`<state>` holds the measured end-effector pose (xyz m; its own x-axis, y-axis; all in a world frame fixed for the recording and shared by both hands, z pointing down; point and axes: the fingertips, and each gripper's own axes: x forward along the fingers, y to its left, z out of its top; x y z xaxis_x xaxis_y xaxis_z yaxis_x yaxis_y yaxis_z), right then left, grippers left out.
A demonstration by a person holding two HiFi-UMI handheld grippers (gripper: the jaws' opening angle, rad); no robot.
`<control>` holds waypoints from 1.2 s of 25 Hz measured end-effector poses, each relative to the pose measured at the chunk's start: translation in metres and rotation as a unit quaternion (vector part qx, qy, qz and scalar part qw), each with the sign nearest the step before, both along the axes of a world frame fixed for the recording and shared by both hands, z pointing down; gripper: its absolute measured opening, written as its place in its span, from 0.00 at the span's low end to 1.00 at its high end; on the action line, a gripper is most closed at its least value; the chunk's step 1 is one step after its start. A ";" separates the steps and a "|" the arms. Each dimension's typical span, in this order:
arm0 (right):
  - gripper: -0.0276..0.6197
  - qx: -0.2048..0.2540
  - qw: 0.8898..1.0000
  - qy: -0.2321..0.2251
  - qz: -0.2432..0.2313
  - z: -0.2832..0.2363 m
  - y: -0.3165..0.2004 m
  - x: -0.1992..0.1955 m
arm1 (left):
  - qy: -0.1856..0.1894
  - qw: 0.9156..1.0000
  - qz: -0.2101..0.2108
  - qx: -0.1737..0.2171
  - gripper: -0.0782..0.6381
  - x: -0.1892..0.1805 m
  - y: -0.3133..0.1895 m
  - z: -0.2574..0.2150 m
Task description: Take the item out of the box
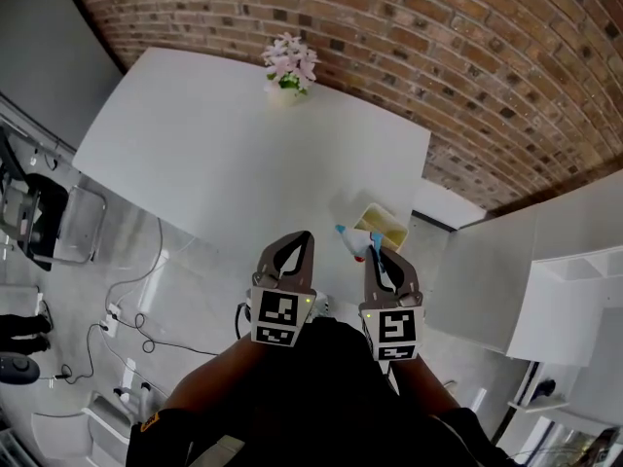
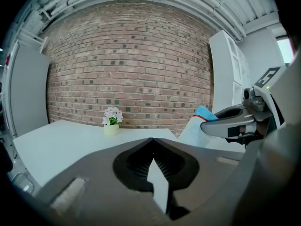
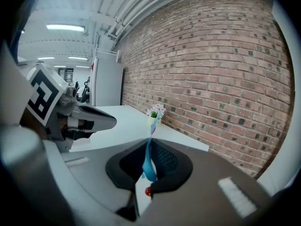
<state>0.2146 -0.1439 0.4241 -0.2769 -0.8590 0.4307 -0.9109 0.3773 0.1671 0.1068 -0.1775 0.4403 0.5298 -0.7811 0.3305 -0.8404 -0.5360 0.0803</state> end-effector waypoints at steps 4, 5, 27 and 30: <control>0.05 0.002 1.000 -0.006 -0.017 -0.006 0.007 -0.027 | 0.004 1.000 -0.013 0.005 0.12 -0.024 0.010 -0.009; 0.05 0.004 1.000 -0.009 -0.025 -0.008 0.008 -0.035 | 0.005 1.000 -0.019 0.006 0.12 -0.031 0.013 -0.011; 0.05 -0.023 0.984 -0.030 -0.174 -0.004 0.038 -0.169 | -0.002 0.984 -0.177 0.007 0.12 -0.168 0.070 -0.022; 0.05 -0.023 0.981 -0.032 -0.188 -0.005 0.039 -0.178 | -0.001 0.980 -0.197 0.006 0.12 -0.180 0.075 -0.023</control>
